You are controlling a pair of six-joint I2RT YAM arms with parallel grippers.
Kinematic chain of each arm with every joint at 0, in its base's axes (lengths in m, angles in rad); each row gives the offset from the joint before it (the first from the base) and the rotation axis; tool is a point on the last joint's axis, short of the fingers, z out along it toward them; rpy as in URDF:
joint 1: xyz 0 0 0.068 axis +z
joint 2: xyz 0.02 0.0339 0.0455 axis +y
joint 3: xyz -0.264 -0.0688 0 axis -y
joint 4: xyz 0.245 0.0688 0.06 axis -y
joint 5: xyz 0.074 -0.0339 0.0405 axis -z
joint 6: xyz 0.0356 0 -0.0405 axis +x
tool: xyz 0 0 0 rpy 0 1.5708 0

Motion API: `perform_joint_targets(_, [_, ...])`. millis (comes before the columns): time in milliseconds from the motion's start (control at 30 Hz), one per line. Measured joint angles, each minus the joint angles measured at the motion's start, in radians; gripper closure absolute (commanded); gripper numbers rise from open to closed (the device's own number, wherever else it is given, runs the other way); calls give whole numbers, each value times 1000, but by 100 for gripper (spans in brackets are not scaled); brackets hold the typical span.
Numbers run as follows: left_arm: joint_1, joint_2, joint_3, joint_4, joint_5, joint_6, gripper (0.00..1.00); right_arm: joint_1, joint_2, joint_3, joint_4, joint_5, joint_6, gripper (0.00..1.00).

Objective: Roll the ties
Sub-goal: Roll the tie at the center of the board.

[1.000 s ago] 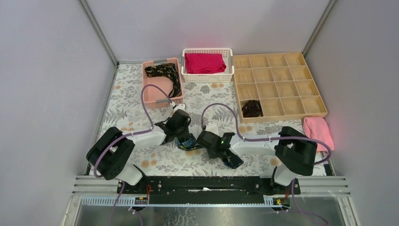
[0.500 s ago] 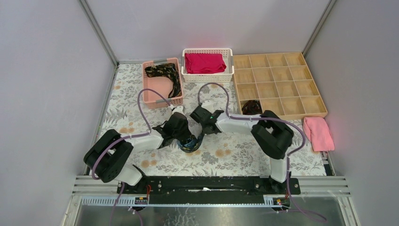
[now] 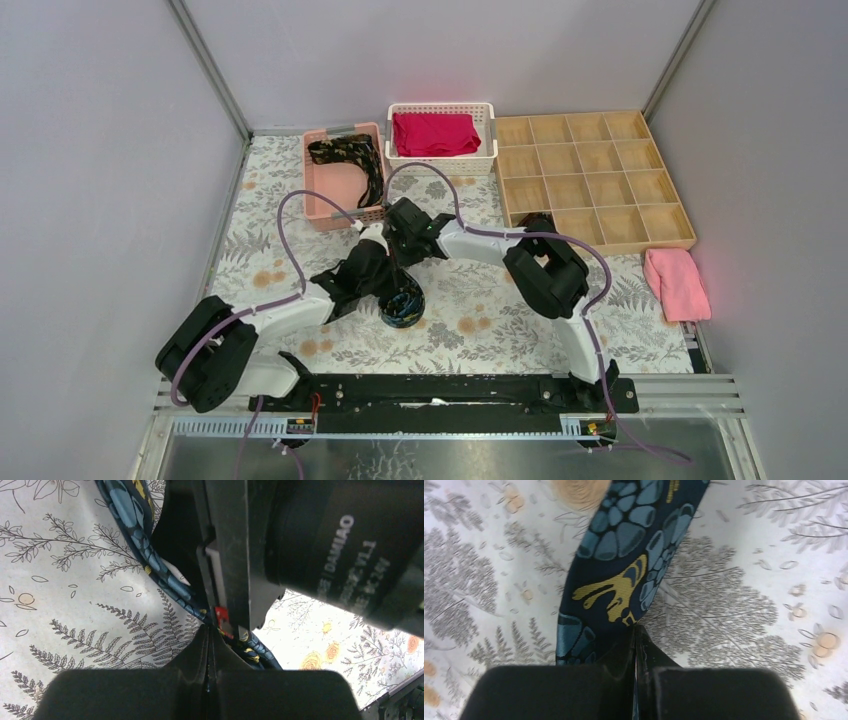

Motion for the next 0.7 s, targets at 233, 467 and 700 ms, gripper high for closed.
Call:
perform_joint_targets(233, [0,-66,7,-104,-50,3,100,-15,-48,-101,89,-99,-10,79])
perform_joint_targets(467, [0,-270,196,-304,-161,6,99,-38,-87,-125,44,-53,-23,58])
perform_joint_targets(700, [15,-131,367,-328,-230,61,100,-40,-182,-194,-53,57,-27,57])
